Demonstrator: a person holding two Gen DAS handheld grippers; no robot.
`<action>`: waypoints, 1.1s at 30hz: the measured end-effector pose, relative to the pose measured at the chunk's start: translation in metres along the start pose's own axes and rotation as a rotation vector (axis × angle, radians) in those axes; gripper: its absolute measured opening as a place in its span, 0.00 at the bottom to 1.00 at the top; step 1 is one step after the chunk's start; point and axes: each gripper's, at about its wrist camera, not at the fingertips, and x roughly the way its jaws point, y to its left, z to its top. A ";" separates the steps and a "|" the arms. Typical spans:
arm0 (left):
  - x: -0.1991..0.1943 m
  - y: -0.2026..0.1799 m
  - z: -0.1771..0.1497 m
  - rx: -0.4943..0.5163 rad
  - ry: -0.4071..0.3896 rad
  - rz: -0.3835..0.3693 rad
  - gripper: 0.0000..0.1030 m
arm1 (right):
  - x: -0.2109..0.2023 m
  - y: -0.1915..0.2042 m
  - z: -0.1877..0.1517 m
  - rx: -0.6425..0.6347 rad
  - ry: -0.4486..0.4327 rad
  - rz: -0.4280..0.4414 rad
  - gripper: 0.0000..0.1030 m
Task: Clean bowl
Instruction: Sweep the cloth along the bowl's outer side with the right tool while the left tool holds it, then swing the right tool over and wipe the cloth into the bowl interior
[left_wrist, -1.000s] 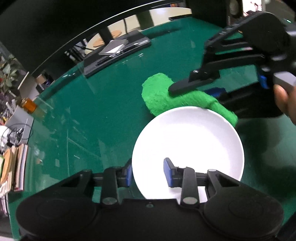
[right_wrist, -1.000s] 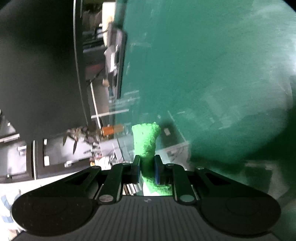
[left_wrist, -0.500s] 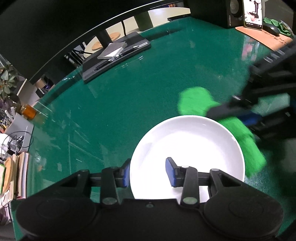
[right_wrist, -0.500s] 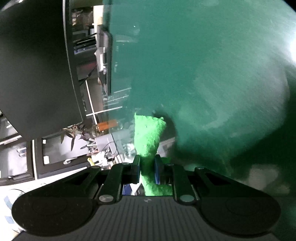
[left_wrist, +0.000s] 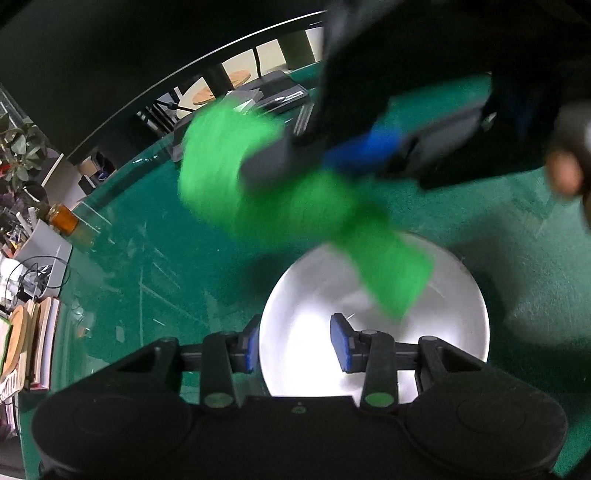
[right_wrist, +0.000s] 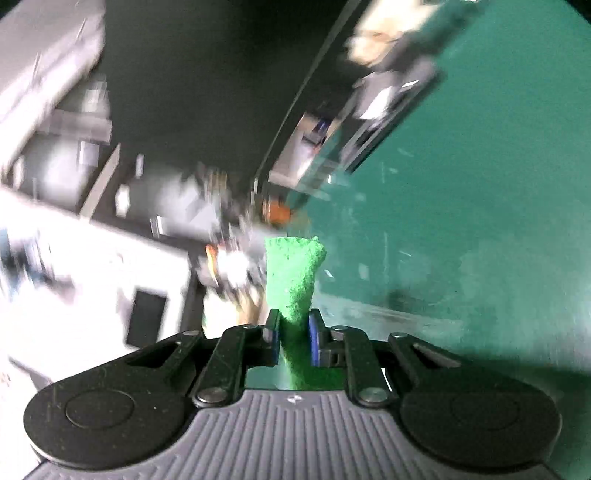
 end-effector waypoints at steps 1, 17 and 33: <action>0.000 0.000 -0.001 -0.001 -0.003 0.000 0.37 | 0.006 0.002 -0.001 -0.040 0.022 -0.008 0.15; -0.003 -0.002 -0.003 -0.056 0.004 0.001 0.35 | 0.030 0.020 -0.007 -0.461 0.052 -0.167 0.11; -0.005 -0.002 -0.006 -0.078 0.005 0.008 0.35 | 0.010 0.027 0.002 -0.529 0.051 -0.117 0.03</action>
